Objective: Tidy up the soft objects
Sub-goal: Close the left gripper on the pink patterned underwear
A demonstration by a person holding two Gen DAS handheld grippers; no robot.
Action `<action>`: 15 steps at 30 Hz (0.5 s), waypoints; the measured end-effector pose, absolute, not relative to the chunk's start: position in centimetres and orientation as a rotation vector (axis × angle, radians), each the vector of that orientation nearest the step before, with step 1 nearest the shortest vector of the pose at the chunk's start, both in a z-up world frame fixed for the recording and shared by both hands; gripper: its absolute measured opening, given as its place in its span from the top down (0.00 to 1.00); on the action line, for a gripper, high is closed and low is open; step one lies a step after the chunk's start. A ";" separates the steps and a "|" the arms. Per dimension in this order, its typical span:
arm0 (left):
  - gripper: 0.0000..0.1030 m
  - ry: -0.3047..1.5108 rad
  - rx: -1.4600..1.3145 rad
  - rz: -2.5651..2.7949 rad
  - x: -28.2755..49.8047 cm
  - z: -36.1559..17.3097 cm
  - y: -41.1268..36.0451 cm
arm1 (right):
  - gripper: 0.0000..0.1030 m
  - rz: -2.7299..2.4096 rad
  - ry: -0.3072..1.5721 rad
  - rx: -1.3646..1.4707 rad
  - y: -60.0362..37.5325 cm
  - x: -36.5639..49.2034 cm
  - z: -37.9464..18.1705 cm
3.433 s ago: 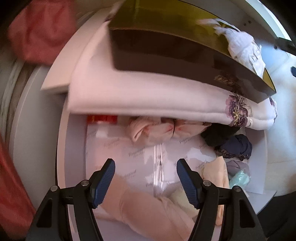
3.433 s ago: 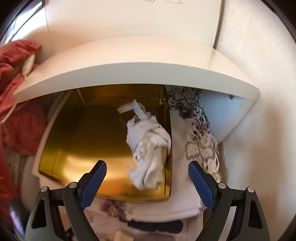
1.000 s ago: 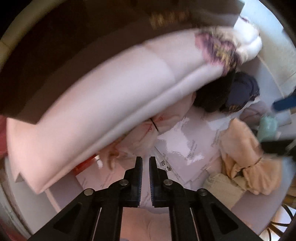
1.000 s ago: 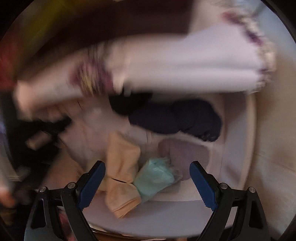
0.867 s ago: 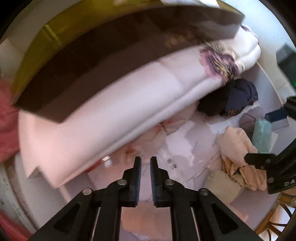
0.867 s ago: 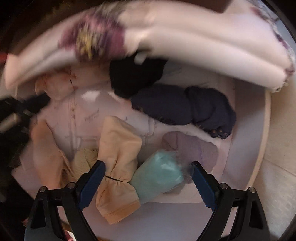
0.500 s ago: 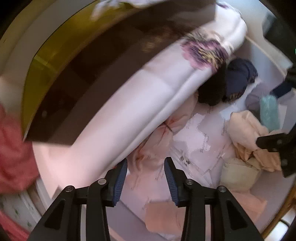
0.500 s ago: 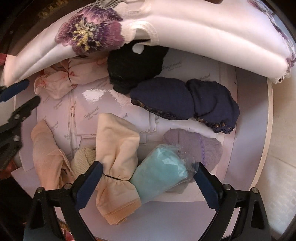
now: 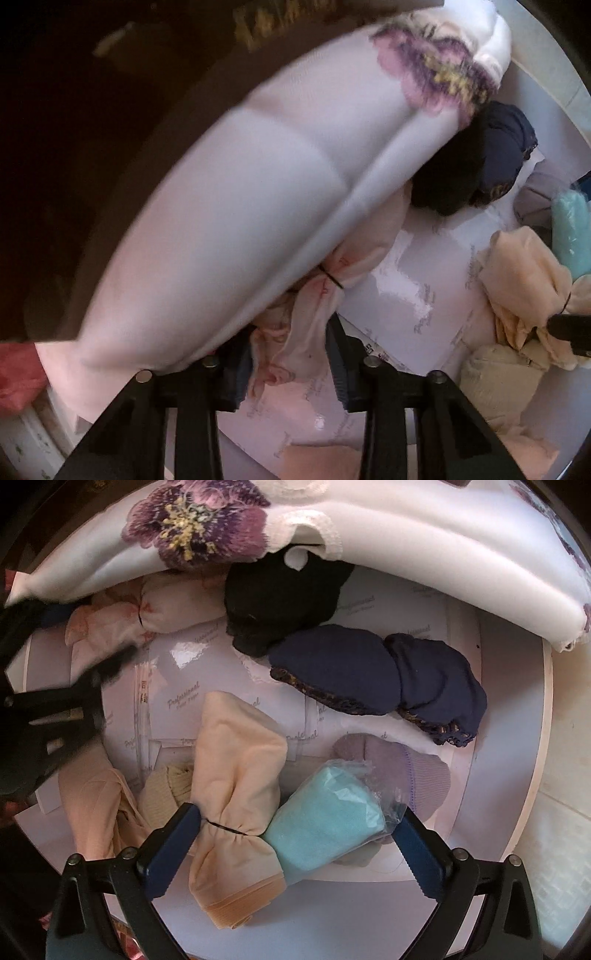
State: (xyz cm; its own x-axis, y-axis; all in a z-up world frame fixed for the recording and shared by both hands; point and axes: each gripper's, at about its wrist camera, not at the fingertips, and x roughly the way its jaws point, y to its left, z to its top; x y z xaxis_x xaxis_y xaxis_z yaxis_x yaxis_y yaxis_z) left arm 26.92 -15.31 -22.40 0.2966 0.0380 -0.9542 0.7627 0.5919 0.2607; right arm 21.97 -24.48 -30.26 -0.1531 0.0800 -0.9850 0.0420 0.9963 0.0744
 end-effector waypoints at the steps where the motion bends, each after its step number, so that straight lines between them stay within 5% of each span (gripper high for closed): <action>1: 0.75 1.205 0.811 -0.578 26.7 -22.4 -15.3 | 0.00 0.033 1.725 0.090 -24.4 22.0 -30.3; 7: 0.82 1.318 0.685 -0.654 24.8 -21.0 -14.5 | 0.00 0.030 1.721 0.090 -24.2 22.2 -30.0; 15: 0.76 1.523 0.464 -0.702 21.7 -19.3 -13.3 | 0.00 0.033 1.718 0.083 -24.2 22.0 -30.1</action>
